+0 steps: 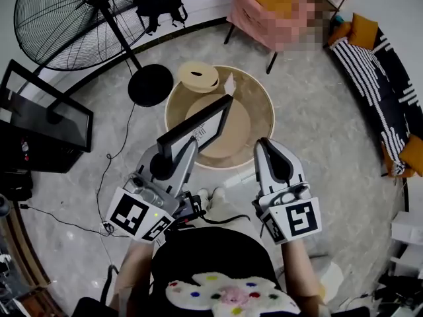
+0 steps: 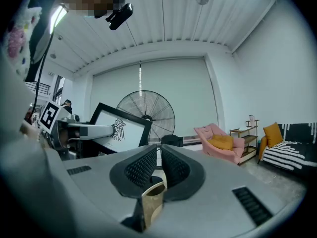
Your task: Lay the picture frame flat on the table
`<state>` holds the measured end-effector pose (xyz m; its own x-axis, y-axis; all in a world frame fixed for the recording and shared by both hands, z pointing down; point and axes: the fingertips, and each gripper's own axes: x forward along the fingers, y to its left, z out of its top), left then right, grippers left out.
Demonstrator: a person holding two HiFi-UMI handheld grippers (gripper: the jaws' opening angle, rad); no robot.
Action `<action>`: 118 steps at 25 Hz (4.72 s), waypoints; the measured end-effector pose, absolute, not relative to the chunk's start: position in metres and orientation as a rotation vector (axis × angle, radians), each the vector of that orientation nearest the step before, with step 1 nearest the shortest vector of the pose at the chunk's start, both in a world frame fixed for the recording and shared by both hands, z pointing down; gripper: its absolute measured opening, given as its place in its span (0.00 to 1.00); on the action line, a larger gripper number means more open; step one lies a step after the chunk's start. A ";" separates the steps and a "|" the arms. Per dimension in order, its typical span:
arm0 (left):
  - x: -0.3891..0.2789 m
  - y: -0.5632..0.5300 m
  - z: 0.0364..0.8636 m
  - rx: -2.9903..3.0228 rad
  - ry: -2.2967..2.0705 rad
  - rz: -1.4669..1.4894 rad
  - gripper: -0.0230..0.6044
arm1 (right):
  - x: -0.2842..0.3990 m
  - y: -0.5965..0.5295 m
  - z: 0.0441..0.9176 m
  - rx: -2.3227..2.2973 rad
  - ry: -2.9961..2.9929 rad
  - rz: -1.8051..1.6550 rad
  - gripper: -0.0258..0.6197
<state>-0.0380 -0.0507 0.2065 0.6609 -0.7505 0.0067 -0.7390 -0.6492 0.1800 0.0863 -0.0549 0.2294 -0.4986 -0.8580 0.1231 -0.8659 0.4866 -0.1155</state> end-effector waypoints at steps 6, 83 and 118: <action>-0.029 -0.051 0.215 2.720 -1.101 -0.094 0.08 | 0.073 -0.057 0.234 1.459 -2.705 0.256 0.19; -0.047 -0.082 0.281 2.586 -1.262 0.178 0.20 | 0.089 -0.088 0.293 1.635 -2.516 0.596 0.17; -0.052 -0.089 0.493 2.314 -1.178 0.356 0.19 | 0.082 -0.097 0.504 1.465 -2.337 0.787 0.17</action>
